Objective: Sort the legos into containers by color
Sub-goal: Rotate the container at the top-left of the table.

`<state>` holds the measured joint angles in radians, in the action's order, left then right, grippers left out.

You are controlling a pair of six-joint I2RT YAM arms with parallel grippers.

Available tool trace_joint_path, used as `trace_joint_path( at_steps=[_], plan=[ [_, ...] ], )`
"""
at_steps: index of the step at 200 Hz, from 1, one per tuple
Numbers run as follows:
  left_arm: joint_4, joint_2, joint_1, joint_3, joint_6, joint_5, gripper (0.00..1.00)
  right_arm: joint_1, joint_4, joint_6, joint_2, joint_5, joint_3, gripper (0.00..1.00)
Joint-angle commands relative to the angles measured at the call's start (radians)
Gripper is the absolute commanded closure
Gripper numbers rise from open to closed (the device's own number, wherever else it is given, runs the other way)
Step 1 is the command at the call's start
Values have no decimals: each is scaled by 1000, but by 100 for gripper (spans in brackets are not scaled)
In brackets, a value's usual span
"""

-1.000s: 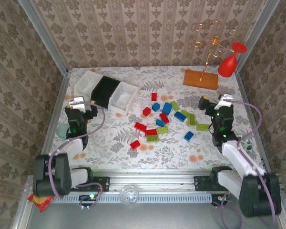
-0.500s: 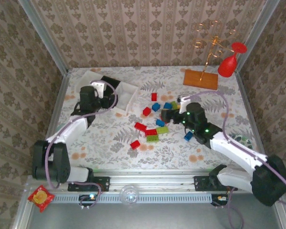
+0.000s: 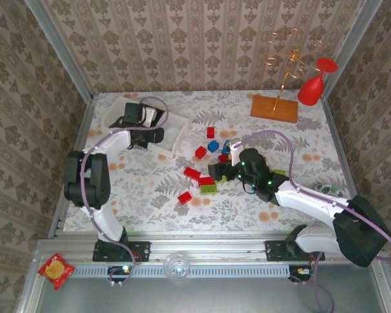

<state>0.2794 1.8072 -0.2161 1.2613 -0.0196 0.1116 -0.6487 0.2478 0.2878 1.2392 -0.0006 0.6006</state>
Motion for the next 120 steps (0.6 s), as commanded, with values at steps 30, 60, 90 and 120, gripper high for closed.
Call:
trace_joint_path(
  at_steps=[30,60,90,120],
  plan=[
    [103,156,-22,183,-18,-85,40,-5,34,2,-16,33,-19,5],
    [132,234,-41,275,-14,-109,52,-5,25,6,-7,37,-16,5],
    [166,294,-61,362,-3,-131,60,-5,11,13,-7,32,-9,4],
    [166,309,-107,382,73,-207,67,-5,9,16,-18,35,-13,4]
  ],
)
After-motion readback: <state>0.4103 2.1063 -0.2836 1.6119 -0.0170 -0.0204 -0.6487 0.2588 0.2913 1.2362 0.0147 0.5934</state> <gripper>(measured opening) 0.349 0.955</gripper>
